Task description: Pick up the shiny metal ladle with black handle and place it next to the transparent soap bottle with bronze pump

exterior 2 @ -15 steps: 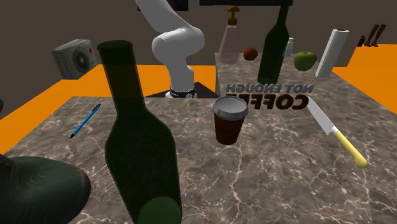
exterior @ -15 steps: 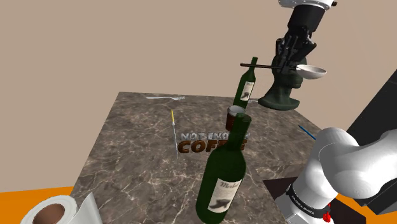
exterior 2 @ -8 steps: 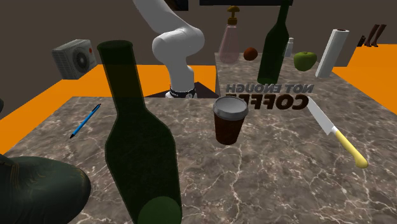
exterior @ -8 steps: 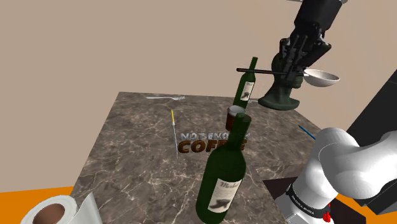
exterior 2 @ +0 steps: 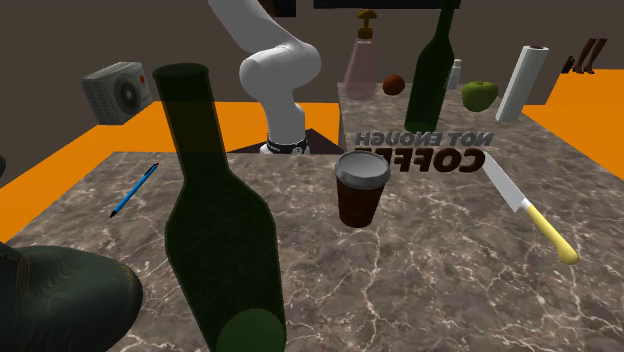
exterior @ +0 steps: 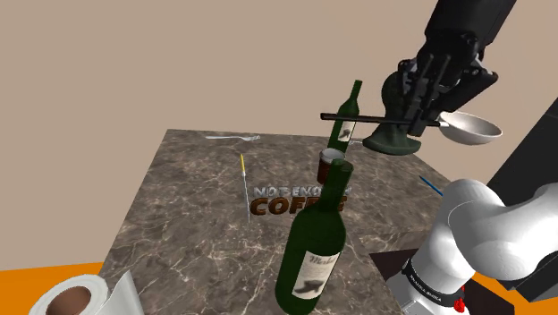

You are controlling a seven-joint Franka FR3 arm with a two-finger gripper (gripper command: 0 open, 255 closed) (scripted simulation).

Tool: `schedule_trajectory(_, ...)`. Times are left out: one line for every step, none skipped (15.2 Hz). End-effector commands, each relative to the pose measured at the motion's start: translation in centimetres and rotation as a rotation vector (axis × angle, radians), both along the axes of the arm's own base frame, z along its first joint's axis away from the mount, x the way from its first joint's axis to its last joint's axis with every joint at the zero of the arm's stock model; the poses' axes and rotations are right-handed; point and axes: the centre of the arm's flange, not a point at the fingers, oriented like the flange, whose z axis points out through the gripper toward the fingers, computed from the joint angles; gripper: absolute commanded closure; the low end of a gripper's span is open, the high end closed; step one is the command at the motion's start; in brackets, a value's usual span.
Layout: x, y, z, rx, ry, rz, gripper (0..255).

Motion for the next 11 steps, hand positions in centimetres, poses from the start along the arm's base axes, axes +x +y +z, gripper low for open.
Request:
schedule_trajectory(-1.4,2.6,0.0,0.001,0.001,-0.001,255)
schedule_trajectory(-1.9,3.8,0.0,0.001,0.001,-0.001,255)
schedule_trajectory(-2.5,5.0,0.0,0.001,0.001,-0.001,255)
schedule_trajectory(-3.0,6.2,0.0,0.001,0.001,-0.001,255)
schedule_trajectory(-3.6,7.4,0.0,0.001,0.001,-0.001,255)
schedule_trajectory(-4.1,8.6,0.0,0.001,0.001,-0.001,255)
schedule_trajectory(-4.6,9.9,0.0,0.001,0.001,-0.001,255)
schedule_trajectory(-5.2,11.1,0.0,0.001,0.001,-0.001,255)
schedule_trajectory(-5.7,12.3,0.0,0.001,0.001,-0.001,255)
schedule_trajectory(-6.2,13.5,0.0,0.001,0.001,-0.001,255)
schedule_trajectory(-6.8,14.7,0.0,0.001,0.001,-0.001,255)
